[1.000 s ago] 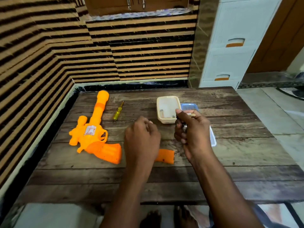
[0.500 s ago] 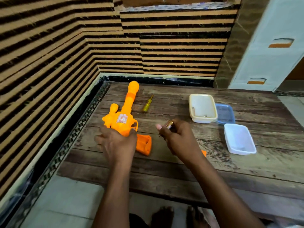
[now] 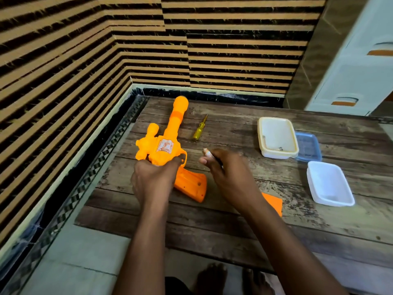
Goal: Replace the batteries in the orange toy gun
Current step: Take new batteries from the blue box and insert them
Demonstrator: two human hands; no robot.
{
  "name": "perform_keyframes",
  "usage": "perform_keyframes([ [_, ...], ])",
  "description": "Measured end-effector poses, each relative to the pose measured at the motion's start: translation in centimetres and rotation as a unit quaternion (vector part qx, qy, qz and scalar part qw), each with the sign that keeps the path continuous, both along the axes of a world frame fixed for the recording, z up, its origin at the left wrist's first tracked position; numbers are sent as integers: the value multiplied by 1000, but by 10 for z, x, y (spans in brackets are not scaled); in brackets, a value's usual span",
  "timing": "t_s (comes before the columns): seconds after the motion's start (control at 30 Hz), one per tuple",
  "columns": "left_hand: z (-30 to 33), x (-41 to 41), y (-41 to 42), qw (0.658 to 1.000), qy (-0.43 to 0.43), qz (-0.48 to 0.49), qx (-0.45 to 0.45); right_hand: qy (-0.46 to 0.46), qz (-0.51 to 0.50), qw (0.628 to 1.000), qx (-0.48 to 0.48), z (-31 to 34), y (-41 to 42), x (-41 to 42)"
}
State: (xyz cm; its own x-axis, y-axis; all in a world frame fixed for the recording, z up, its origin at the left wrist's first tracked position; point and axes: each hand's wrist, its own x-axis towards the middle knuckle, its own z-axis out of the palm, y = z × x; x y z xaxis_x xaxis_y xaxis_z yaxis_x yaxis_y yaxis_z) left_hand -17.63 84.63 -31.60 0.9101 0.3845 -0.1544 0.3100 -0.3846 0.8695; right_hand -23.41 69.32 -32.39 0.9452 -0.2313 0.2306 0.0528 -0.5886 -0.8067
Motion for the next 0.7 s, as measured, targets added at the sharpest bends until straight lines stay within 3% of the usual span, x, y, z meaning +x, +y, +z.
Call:
perform_keyframes([
  [0.27,1,-4,-7,993,-29,6,-110,0,89,994,-68,9,-6,-13],
  [0.53,6,-8,-23,981,-21,14,-194,-35,108,991,-76,16,-23,-21],
  [0.7,7,-13,-34,971,-2,32,-237,-22,130,979,-155,23,-26,-22],
])
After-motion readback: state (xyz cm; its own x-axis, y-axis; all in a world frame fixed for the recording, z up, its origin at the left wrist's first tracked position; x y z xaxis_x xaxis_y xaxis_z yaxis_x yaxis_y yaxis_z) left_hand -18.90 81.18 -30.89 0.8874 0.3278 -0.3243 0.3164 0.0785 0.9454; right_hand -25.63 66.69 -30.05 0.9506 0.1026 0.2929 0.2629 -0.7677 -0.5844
